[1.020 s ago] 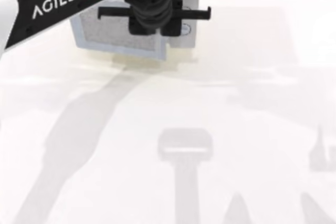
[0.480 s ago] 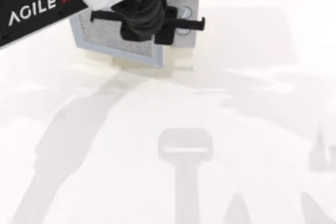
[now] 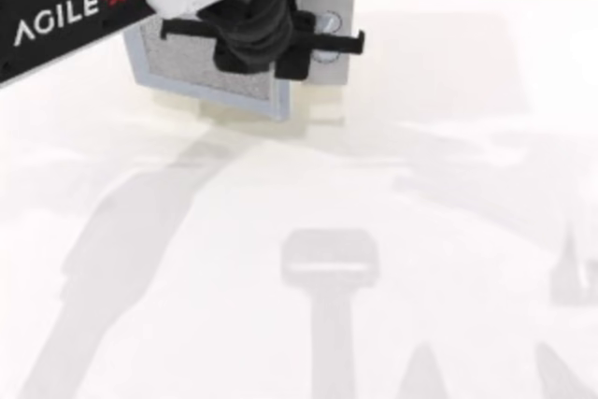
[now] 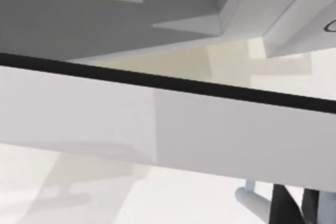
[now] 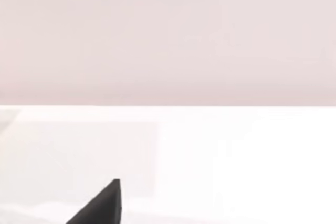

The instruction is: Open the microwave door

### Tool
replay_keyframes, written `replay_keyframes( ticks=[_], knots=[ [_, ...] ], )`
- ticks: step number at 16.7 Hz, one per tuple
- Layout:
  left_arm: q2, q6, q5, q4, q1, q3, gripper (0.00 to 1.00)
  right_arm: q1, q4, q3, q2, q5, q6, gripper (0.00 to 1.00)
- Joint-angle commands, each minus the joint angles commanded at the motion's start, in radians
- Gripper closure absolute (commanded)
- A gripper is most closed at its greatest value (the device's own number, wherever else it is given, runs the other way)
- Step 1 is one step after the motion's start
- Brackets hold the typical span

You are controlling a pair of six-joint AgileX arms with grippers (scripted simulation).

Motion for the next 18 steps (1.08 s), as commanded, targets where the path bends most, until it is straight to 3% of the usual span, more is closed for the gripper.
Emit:
replay_keyframes(
  ticks=[18],
  knots=[
    [-0.017,0.02,0.016,0.014,-0.001,-0.025,1.0,0.0,0.0,0.0,0.0,0.0,0.0,0.0]
  ],
)
